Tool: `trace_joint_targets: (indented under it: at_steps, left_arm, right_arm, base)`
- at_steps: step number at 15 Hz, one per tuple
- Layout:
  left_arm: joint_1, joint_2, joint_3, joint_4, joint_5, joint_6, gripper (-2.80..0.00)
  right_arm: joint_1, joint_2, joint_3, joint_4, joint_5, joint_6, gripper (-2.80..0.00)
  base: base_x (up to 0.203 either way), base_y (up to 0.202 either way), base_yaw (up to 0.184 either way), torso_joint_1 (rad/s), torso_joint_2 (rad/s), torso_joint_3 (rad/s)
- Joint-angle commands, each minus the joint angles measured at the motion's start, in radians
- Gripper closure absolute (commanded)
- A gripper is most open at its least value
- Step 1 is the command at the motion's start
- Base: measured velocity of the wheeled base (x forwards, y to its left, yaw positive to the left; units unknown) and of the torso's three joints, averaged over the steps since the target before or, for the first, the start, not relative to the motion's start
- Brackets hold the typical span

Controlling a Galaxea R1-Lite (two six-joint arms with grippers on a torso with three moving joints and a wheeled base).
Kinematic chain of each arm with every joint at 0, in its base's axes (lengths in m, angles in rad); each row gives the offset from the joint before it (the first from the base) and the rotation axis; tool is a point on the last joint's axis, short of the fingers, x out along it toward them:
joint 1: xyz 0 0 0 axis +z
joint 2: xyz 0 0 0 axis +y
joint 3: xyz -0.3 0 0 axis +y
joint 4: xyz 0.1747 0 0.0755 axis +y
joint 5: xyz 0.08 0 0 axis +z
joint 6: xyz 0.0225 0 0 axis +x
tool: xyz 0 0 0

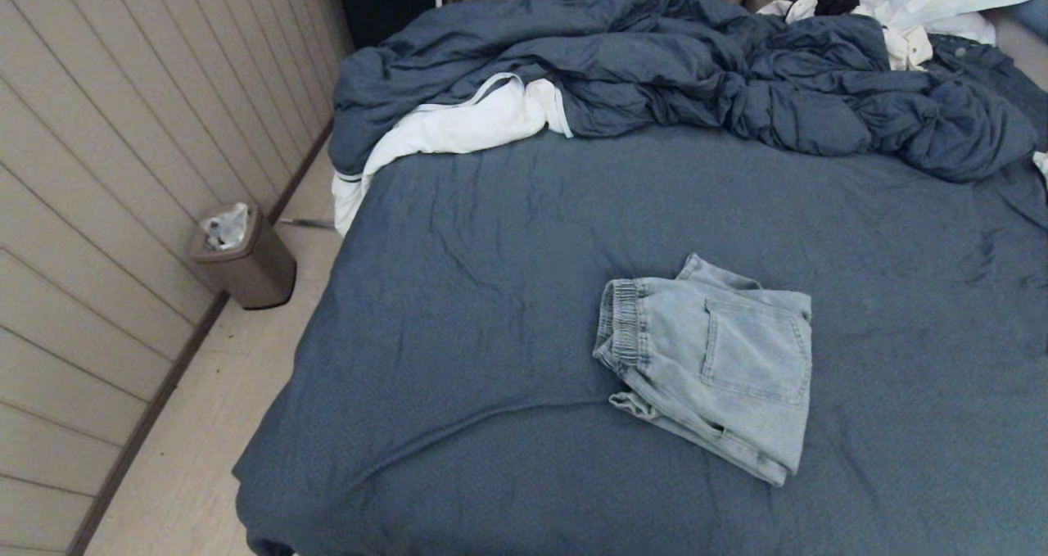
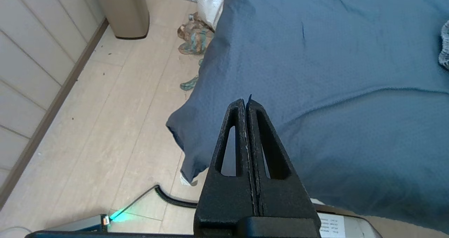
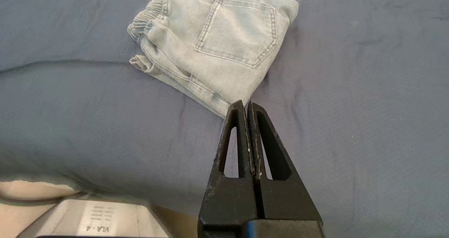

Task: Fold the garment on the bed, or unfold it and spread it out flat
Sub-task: Unford the blue shorts

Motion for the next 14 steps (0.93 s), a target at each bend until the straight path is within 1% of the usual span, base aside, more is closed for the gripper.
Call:
trace_joint_targets:
  at_steps: [1, 4, 8, 9, 10, 12, 14]
  left_arm:
    - [-0.001, 0.000, 0.000, 0.001, -0.001, -0.002, 0.00]
    - [-0.001, 0.000, -0.002, 0.001, 0.000, -0.002, 0.00]
    - [-0.001, 0.000, 0.000, 0.001, -0.001, -0.002, 0.00]
    - [-0.001, 0.000, 0.000, 0.001, 0.000, -0.002, 0.00]
    - [-0.001, 0.000, -0.001, 0.001, 0.000, -0.002, 0.00]
    - [-0.001, 0.000, 0.000, 0.001, 0.000, -0.002, 0.00]
    - [-0.001, 0.000, 0.000, 0.001, 0.000, -0.002, 0.00]
  right_arm:
    - [0.001, 0.103, -0.159, 0.030, 0.005, 0.020, 0.00]
    - [0.020, 0.434, -0.409, 0.065, 0.008, 0.079, 0.00]
    - [0.047, 0.901, -0.709, 0.090, 0.011, 0.108, 0.00]
    - [0.060, 1.030, -0.790, 0.114, 0.010, 0.112, 0.00]
    - [0.079, 1.140, -0.877, 0.159, 0.009, 0.115, 0.00]
    - [0.116, 1.366, -1.105, 0.337, 0.007, 0.126, 0.00]
    - [0.162, 1.561, -1.280, 0.496, -0.016, 0.142, 0.00]
  base:
    - [0.000, 0.000, 0.000, 0.000, 0.00, 0.000]
    - [0.000, 0.000, 0.000, 0.000, 0.00, 0.000]
    - [0.000, 0.000, 0.000, 0.000, 0.00, 0.000]
    - [0.000, 0.000, 0.000, 0.000, 0.00, 0.000]
    - [0.000, 0.000, 0.000, 0.000, 0.00, 0.000]
    - [0.000, 0.000, 0.000, 0.000, 0.00, 0.000]
    - [0.000, 0.000, 0.000, 0.000, 0.00, 0.000]
